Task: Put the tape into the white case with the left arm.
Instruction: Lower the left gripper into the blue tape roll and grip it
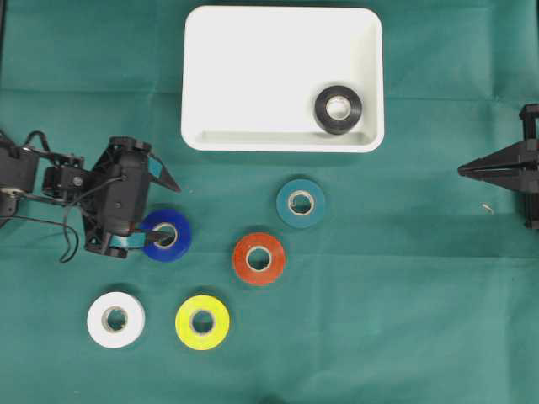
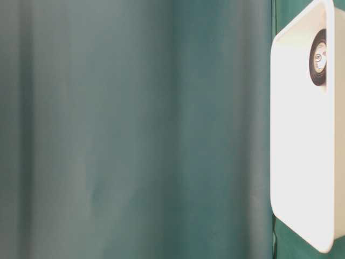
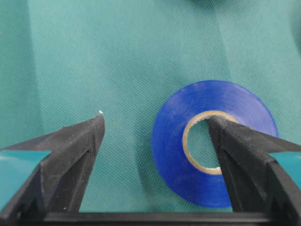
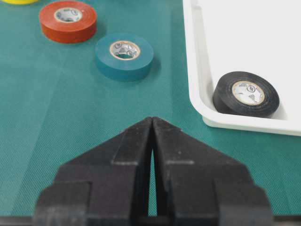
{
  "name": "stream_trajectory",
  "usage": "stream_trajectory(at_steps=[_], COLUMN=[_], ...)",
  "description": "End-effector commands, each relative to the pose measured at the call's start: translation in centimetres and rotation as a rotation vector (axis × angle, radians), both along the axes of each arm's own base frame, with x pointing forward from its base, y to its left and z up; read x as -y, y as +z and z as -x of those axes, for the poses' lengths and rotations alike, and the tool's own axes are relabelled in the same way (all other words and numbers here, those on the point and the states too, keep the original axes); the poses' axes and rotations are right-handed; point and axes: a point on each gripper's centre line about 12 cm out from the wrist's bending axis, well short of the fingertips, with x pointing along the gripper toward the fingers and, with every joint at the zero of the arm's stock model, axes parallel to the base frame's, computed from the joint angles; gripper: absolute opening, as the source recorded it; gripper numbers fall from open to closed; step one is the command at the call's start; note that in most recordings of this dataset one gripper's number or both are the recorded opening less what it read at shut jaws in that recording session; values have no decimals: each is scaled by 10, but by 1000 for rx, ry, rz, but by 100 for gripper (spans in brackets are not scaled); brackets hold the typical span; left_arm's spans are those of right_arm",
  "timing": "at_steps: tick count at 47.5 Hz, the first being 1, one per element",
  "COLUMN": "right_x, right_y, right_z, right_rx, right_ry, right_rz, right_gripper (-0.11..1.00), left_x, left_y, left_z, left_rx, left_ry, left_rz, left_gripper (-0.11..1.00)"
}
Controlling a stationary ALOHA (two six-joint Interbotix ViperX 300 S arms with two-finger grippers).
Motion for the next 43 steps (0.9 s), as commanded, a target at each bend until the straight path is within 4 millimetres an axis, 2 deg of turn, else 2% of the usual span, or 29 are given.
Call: stream_trajectory(at_steps=[1,13,29,32,41,43], right_x=[0,0,0,0,0,0], right_y=[5,5,5,4,5,4], right_z=[-2,-2,-2,-2,-2,-2], right_rx=[15,15,17,14,17,14], right_ry=[0,-1,1,0,0,1], right_rz=[0,2,2,0,0,2], right_gripper=[-9,-9,-9,-9,-9,-9], left_x=[2,2,2,2,2,2], left_y=[2,-12,-13,-12,-12,-11], left_z=[-10,-12,-13,-14,-13,-14], left_rx=[15,-31,-33,-32,-30,-29], left_ry=[-2,-2,-5,-4,-6,-6], left_rz=[2,-3,-7,-7,-7,-7], left_gripper=[92,92,88,80,29,26])
